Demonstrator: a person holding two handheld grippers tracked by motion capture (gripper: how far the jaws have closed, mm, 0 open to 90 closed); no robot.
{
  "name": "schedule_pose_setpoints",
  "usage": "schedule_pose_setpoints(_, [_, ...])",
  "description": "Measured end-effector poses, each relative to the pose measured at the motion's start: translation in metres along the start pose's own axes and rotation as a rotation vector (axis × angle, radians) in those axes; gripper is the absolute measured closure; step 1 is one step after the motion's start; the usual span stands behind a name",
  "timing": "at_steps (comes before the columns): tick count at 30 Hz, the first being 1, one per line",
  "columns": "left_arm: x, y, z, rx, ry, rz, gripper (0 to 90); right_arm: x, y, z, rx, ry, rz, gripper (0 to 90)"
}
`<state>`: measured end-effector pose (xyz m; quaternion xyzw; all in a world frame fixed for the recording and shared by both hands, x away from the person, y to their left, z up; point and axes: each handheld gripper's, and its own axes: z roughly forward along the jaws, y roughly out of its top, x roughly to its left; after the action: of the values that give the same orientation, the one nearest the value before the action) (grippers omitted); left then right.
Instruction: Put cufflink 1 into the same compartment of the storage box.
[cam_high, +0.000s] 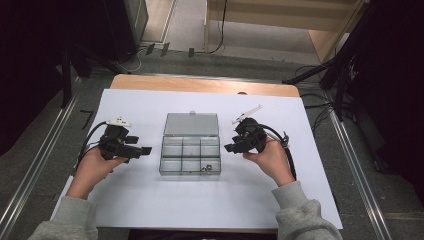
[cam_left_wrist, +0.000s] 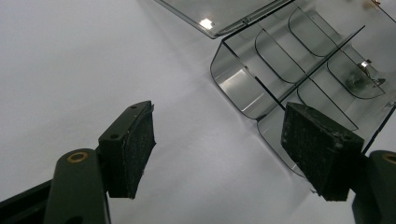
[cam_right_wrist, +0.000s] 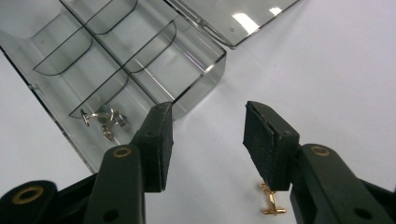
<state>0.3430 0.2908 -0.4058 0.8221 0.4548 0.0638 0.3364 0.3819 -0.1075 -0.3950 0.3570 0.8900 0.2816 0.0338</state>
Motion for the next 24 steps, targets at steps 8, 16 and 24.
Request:
schedule_pose_setpoints(8, [0.0,0.0,0.0,0.001,0.0,0.002,26.7,-0.007,-0.003,0.003,0.017,-0.022,0.011,55.8])
schedule_pose_setpoints(16, [0.0,0.0,0.001,0.003,0.001,0.004,26.8,-0.015,-0.007,0.01,0.039,-0.043,0.047,60.2])
schedule_pose_setpoints(24, [0.0,0.0,0.001,0.003,0.001,0.004,26.8,-0.023,-0.01,0.018,0.055,-0.058,0.079,62.8])
